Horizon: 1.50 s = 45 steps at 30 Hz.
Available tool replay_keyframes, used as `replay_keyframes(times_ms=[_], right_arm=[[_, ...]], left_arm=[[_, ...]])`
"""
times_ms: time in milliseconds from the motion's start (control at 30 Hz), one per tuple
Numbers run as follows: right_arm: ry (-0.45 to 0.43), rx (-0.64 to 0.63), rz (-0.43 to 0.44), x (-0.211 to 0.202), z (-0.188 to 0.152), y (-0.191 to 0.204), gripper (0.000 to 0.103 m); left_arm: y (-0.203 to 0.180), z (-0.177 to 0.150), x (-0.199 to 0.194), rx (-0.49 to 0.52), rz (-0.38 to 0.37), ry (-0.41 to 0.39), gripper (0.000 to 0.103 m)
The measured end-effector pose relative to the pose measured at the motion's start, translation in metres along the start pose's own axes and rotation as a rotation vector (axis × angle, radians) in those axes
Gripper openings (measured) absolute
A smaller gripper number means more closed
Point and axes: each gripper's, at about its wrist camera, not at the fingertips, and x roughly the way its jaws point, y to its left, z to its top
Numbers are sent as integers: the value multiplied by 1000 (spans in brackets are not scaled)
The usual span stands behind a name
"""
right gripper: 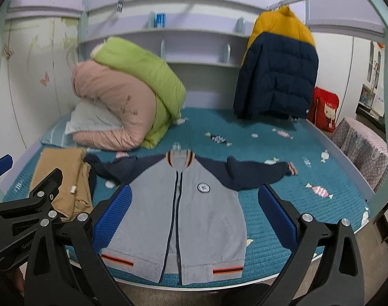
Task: Fold large clothes
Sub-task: 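Move both tools down toward the grey jacket's navy sleeves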
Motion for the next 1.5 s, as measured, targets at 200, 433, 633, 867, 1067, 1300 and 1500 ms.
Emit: replay_keyframes(times_ms=[200, 433, 633, 867, 1067, 1300, 1500], right_arm=[[87, -13, 8, 50, -6, 11, 96], [175, -35, 16, 110, -11, 31, 96], [258, -48, 31, 172, -21, 46, 96], [355, -49, 55, 247, -34, 65, 96], [392, -42, 77, 292, -38, 78, 96], [401, -14, 97, 330, -40, 86, 96], [413, -10, 116, 351, -45, 84, 96]], left_arm=[[3, -10, 60, 4, 13, 102, 99], [9, -23, 122, 0, 13, 206, 99], [17, -34, 186, -20, -9, 308, 99], [38, -47, 255, -54, 8, 387, 99], [52, -48, 306, -82, -15, 447, 99], [68, -45, 356, -169, -48, 504, 99], [88, -15, 385, -172, -59, 466, 99]])
